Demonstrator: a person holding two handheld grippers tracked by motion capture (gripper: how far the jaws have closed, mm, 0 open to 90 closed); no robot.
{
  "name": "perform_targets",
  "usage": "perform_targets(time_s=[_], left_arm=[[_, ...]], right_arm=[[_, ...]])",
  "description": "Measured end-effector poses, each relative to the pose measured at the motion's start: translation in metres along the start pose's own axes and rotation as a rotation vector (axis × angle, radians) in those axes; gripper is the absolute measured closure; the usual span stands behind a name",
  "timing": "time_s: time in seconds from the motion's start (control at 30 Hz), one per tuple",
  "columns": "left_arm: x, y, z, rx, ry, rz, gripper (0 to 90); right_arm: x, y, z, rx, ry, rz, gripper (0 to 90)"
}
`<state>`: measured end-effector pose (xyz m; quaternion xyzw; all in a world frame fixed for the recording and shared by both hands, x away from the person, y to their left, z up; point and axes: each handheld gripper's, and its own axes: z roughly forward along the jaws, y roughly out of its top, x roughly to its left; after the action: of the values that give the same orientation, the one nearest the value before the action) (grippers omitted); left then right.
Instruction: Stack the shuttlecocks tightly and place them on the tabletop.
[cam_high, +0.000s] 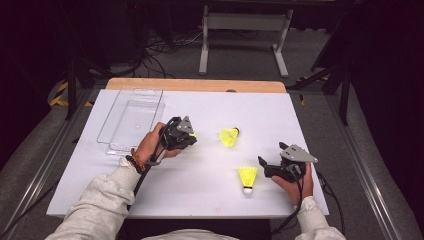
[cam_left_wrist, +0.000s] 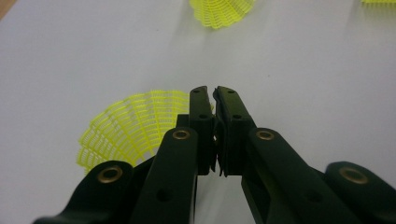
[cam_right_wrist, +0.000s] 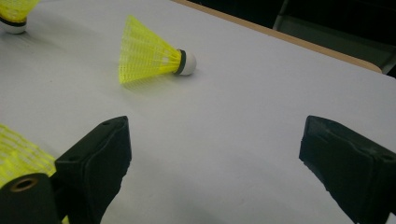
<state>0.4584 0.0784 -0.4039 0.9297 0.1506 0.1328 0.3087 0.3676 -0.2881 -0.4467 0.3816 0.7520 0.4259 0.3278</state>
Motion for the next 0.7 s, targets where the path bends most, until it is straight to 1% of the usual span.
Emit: perform_targets(time_s=[0.13, 0.2, 0.27, 0.33, 0.4, 0.47, 0.53, 0.6, 0.63, 0.7], left_arm=[[-0.008, 0.006, 0.010, 0.020, -0.003, 0.024, 85.8], [-0.011, 0.007, 0.014, 0.021, -0.004, 0.021, 86.2], [-0.013, 0.008, 0.017, 0.028, 0.000, 0.027, 86.4], [-0.017, 0.011, 0.022, 0.045, 0.001, 0.029, 86.7], [-0.018, 0.012, 0.024, 0.052, -0.002, 0.025, 86.9], [-0.021, 0.014, 0.028, 0.064, 0.008, 0.027, 87.1], [-0.023, 0.016, 0.032, 0.071, 0.001, 0.015, 87.7], [-0.027, 0.018, 0.038, 0.083, 0.020, 0.004, 88.0], [-0.029, 0.018, 0.040, 0.081, 0.022, 0.002, 88.2], [-0.031, 0.020, 0.044, 0.072, 0.028, -0.015, 88.2]], right_arm=[[0.000, 0.000, 0.000, -0.003, 0.009, -0.002, 9.6], [0.001, 0.000, 0.000, -0.001, 0.011, -0.006, 9.6], [0.001, 0.000, 0.000, -0.001, 0.017, -0.004, 9.6], [0.001, 0.000, 0.000, 0.001, 0.026, -0.006, 9.6], [0.002, 0.000, 0.001, 0.002, 0.027, -0.006, 9.6], [0.002, 0.000, 0.001, 0.003, 0.032, -0.009, 9.6], [0.003, 0.000, 0.001, 0.005, 0.035, -0.015, 9.6], [0.003, 0.000, 0.001, 0.005, 0.027, -0.013, 9.6], [0.002, 0.000, 0.001, 0.008, 0.016, -0.013, 9.6], [0.001, -0.001, 0.000, 0.003, 0.016, -0.003, 9.6]])
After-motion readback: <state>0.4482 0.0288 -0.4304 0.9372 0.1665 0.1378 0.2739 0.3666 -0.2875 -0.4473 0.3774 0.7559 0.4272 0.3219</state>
